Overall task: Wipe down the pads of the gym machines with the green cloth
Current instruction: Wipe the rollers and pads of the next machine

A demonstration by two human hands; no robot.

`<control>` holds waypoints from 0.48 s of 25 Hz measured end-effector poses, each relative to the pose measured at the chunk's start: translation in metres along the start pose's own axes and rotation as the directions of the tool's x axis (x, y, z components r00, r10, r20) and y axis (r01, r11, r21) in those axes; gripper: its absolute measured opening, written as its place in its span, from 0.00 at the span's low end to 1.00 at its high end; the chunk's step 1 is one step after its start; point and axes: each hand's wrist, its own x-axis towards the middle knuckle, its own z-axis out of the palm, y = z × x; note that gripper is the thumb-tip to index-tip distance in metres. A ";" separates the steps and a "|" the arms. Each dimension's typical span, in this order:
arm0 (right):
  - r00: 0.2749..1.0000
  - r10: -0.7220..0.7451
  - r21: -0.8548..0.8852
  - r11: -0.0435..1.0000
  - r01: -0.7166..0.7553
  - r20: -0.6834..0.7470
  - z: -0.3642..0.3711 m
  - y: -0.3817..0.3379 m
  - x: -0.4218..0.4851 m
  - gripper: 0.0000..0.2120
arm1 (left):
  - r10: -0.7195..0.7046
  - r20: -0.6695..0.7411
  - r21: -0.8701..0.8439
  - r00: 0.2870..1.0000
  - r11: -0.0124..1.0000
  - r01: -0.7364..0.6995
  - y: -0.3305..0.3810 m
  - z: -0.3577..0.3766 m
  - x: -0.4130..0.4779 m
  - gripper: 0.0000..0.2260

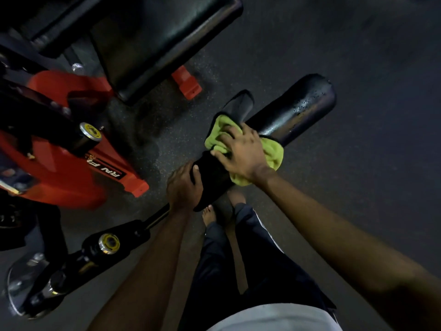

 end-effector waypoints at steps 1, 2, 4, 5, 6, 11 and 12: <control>0.998 -0.058 0.002 0.998 0.058 0.014 -0.002 0.011 0.001 0.24 | 0.001 0.010 -0.024 1.000 1.000 0.000 -0.001 -0.001 0.002 0.20; 0.997 -0.083 -0.014 0.996 0.083 0.000 -0.007 0.028 0.005 0.24 | 0.008 0.014 -0.043 1.000 0.999 -0.008 -0.001 -0.002 0.003 0.20; 0.995 0.012 -0.038 0.999 -0.016 -0.097 -0.019 0.069 0.014 0.23 | 0.032 0.002 -0.061 0.999 0.998 -0.032 -0.001 -0.002 0.004 0.19; 0.980 0.104 -0.023 0.994 -0.110 -0.171 -0.028 0.091 0.018 0.22 | 0.016 0.018 -0.066 1.000 0.998 -0.015 0.000 -0.003 0.006 0.19; 0.954 0.195 0.009 0.980 -0.198 -0.229 -0.038 0.113 0.018 0.22 | -0.030 0.052 -0.077 0.998 0.996 0.034 0.002 -0.003 0.008 0.19; 0.833 0.444 0.129 0.896 -0.426 -0.330 -0.047 0.120 0.023 0.26 | 0.028 -0.009 0.088 1.000 0.996 -0.027 0.005 -0.008 0.016 0.19; 0.843 0.436 0.122 0.899 -0.420 -0.314 -0.040 0.099 0.022 0.26 | 0.052 -0.008 0.117 0.999 0.992 -0.051 0.015 -0.008 0.012 0.19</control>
